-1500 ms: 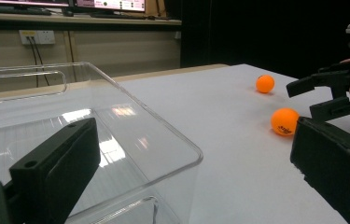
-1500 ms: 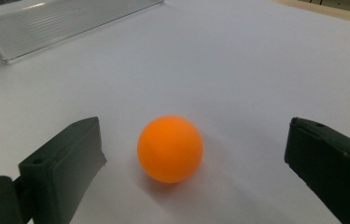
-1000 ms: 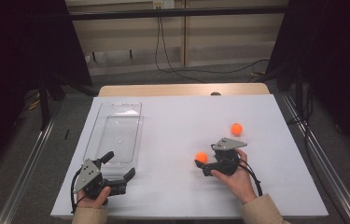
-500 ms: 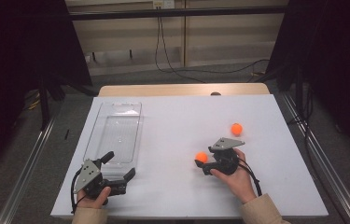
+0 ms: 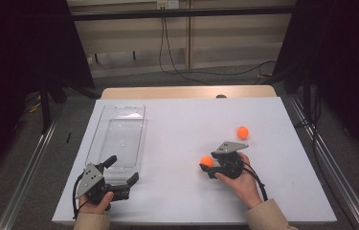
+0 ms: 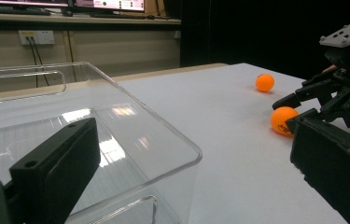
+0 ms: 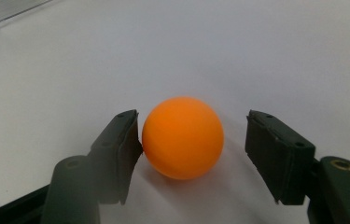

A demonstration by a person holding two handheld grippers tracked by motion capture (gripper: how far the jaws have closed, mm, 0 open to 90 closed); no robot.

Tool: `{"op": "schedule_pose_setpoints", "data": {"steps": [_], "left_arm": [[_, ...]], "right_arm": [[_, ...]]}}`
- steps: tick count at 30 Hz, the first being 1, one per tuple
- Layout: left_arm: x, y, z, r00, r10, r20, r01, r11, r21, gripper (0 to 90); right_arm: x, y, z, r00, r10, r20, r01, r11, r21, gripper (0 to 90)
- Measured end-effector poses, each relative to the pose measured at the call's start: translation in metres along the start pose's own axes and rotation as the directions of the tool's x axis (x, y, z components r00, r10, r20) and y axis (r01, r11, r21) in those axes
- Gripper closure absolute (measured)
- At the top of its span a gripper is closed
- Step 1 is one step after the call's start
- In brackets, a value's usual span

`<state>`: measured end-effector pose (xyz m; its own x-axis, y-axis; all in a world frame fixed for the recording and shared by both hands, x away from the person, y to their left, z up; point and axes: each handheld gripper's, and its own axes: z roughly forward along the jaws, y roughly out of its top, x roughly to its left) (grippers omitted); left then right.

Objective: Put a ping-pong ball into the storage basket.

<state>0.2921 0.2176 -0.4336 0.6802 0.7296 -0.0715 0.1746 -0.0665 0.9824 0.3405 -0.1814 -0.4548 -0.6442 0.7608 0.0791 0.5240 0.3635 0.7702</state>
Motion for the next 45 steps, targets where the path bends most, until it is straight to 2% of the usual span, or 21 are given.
{"op": "schedule_pose_setpoints", "data": {"steps": [12,15,45], "left_arm": [[-0.0005,-0.0001,0.0002,1.0,-0.002,0.0,0.002,1.0,-0.001,1.4],[-0.001,0.0,0.0004,1.0,-0.005,-0.001,0.005,1.0,-0.004,1.4],[-0.0014,-0.0001,0.0005,1.0,0.0,0.001,0.0,1.0,-0.001,1.4]], "right_arm": [[-0.0016,0.001,0.0027,0.9998,0.007,-0.018,-0.006,1.0,0.018,39.8],[-0.0014,0.0032,0.0032,0.9998,-0.008,-0.018,0.009,0.999,0.039,39.8],[-0.002,0.0046,0.0078,0.9985,0.014,-0.053,-0.011,0.998,0.064,49.1]]}}
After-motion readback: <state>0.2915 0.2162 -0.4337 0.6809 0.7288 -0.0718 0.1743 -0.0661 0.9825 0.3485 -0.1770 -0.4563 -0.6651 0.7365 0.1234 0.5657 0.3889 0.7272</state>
